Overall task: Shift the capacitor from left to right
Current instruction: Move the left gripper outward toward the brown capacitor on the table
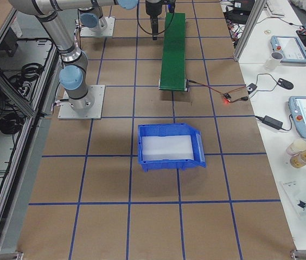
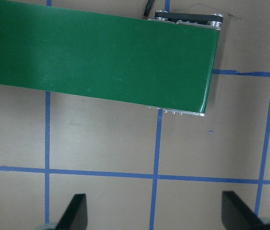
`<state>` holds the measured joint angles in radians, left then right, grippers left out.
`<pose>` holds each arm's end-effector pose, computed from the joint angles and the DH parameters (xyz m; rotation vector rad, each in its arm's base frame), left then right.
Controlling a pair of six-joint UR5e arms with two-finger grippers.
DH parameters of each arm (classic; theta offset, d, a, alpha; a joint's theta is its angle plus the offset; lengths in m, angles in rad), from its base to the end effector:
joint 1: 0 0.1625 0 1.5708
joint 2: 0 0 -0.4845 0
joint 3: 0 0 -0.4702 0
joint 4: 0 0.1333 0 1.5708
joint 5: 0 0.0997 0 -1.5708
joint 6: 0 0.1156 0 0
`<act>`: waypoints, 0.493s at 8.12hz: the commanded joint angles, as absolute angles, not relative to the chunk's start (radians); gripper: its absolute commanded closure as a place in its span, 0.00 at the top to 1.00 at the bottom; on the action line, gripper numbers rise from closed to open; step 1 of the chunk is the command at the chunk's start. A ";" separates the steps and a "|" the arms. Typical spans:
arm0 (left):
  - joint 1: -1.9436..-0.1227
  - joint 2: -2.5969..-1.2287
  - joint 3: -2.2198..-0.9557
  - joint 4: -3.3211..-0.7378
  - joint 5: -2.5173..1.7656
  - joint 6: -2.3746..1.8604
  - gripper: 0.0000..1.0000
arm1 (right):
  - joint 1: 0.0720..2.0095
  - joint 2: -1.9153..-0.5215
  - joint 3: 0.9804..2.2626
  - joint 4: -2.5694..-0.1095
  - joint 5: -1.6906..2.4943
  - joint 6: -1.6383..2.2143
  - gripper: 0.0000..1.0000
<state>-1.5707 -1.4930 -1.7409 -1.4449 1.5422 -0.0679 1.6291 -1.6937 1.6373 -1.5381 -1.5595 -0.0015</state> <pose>-0.1366 -0.5341 0.4901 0.1050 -3.1097 0.0507 0.1642 -0.5038 0.5567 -0.0938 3.1280 -0.0366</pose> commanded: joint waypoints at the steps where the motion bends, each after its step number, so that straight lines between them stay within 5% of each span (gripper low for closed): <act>1: -1.569 -1.499 -1.741 -1.442 1.546 -0.052 1.00 | 1.629 -1.694 1.637 -1.537 -1.565 -0.003 1.00; 4: -1.470 -1.532 -1.740 -1.419 1.604 0.044 1.00 | 1.629 -1.694 1.637 -1.539 -1.556 -0.002 1.00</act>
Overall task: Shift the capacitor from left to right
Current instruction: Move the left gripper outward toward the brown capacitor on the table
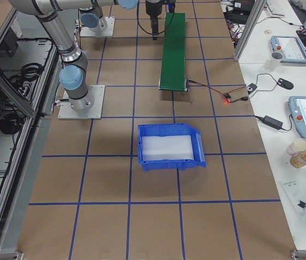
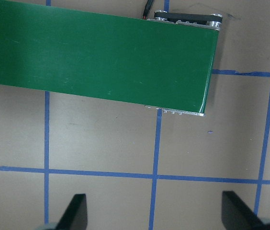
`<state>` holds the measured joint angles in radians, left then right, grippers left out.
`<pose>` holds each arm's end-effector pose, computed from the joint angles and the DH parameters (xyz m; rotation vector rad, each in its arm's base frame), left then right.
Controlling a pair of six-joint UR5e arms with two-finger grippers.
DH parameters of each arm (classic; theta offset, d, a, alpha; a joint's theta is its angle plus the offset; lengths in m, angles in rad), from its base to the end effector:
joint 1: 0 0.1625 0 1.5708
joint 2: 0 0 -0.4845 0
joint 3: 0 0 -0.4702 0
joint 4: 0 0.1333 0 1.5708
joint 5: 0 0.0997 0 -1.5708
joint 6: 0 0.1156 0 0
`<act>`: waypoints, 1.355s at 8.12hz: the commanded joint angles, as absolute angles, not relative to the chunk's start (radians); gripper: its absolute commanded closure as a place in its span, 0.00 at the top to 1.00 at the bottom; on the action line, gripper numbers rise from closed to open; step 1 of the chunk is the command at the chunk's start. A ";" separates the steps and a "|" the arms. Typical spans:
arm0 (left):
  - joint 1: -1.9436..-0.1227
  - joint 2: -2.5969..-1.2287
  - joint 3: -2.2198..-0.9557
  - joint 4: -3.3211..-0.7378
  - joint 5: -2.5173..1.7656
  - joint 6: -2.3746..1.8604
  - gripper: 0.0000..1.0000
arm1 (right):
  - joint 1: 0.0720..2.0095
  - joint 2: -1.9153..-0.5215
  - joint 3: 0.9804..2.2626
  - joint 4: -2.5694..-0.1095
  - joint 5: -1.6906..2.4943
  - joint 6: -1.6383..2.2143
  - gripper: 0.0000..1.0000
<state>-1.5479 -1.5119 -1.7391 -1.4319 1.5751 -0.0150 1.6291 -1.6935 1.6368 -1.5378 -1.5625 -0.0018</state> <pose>-0.1204 -0.5448 0.4822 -0.0595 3.1363 -0.0462 0.1639 -0.5039 0.5568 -0.0943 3.1310 -0.0367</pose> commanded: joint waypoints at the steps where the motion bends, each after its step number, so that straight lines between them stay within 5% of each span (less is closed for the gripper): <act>1: -1.366 -1.542 -1.740 -1.413 1.602 0.102 1.00 | 1.629 -1.695 1.637 -1.537 -1.562 -0.002 1.00; 6: -0.979 -1.690 -1.750 -1.269 1.591 0.458 1.00 | 1.629 -1.694 1.638 -1.539 -1.557 -0.002 1.00; 11: -0.778 -1.896 -1.753 -1.117 1.595 0.632 1.00 | 1.629 -1.694 1.638 -1.539 -1.552 0.000 1.00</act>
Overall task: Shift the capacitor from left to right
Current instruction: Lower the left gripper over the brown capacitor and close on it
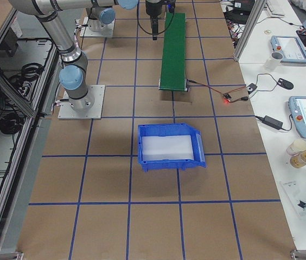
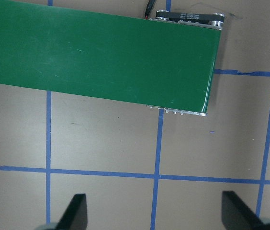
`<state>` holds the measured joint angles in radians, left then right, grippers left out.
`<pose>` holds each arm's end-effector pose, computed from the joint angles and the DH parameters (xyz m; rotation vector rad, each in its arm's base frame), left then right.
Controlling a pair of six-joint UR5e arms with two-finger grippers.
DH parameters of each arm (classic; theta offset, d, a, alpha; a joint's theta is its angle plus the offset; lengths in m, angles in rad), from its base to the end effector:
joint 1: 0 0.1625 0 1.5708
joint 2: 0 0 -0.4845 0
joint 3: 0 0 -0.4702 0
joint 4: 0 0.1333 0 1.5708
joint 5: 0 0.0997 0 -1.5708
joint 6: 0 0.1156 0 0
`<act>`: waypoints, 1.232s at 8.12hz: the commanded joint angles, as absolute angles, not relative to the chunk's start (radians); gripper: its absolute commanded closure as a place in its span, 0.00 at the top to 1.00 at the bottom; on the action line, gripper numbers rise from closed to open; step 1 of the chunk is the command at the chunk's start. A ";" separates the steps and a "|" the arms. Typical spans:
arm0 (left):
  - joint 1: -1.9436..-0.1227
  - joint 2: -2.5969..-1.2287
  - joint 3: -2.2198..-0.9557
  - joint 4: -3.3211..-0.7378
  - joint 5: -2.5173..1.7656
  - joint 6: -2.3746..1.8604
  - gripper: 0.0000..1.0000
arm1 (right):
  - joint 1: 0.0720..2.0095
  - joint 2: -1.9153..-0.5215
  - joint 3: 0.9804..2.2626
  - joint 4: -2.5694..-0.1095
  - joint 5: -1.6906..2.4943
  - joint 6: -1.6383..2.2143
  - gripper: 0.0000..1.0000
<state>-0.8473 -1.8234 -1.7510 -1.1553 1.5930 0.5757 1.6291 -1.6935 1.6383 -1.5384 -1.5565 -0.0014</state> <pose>0.3294 -0.5704 0.3171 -0.2311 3.1256 0.0427 0.1646 -0.5038 0.5560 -0.0936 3.1251 -0.0350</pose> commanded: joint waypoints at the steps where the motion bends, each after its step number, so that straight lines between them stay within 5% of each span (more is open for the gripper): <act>1: -0.749 -1.922 -1.753 -1.112 1.600 0.649 1.00 | 1.629 -1.694 1.638 -1.539 -1.551 0.000 1.00; 10: -0.709 -2.083 -1.749 -0.996 1.675 0.675 1.00 | 1.629 -1.694 1.638 -1.539 -1.554 -0.002 1.00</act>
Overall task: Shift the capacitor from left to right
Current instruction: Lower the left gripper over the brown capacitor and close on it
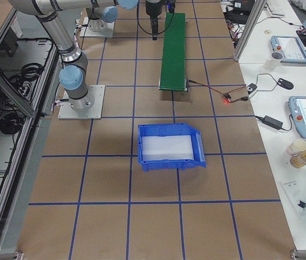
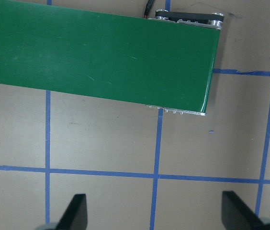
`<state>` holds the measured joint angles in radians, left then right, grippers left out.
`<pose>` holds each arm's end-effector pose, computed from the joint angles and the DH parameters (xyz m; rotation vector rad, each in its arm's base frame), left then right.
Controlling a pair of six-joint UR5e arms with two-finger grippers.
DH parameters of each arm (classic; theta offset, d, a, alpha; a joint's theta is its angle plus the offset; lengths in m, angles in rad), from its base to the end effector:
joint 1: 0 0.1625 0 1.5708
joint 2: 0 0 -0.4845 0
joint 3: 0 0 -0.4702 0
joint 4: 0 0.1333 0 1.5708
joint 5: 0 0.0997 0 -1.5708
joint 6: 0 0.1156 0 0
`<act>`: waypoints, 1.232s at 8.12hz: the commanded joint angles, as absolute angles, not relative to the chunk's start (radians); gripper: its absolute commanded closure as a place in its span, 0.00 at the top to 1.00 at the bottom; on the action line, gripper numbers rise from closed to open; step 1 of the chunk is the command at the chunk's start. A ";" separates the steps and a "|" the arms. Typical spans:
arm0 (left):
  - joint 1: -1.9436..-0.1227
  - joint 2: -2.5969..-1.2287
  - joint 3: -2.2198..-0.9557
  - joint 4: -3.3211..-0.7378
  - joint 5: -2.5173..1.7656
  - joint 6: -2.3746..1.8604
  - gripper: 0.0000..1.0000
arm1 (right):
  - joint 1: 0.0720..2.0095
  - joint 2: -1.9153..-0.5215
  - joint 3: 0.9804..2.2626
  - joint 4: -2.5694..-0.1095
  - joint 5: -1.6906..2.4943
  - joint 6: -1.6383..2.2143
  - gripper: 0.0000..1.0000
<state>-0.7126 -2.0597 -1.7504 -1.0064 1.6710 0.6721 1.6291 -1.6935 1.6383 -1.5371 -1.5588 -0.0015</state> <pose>0.4378 -0.5391 0.1740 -0.2830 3.1204 0.2266 0.1643 -0.5036 0.5559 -0.0937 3.1274 -0.0331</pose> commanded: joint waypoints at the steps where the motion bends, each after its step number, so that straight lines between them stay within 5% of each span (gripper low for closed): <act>1: -0.701 -2.083 -1.749 -0.996 1.712 0.676 1.00 | 1.629 -1.694 1.638 -1.539 -1.554 -0.002 1.00; 4: -0.681 -2.080 -1.753 -0.996 1.730 0.698 0.87 | 1.629 -1.694 1.638 -1.539 -1.555 -0.002 1.00; 5: -0.683 -2.077 -1.753 -0.996 1.729 0.693 0.60 | 1.629 -1.694 1.638 -1.539 -1.555 -0.002 1.00; 6: -0.683 -2.077 -1.750 -0.996 1.726 0.695 0.23 | 1.629 -1.694 1.638 -1.539 -1.554 -0.002 1.00; 7: -0.683 -2.075 -1.750 -0.996 1.726 0.695 0.00 | 1.629 -1.694 1.638 -1.537 -1.565 -0.003 1.00; 10: -0.699 -2.002 -1.738 -1.000 1.726 0.693 0.00 | 1.629 -1.694 1.638 -1.537 -1.552 -0.002 1.00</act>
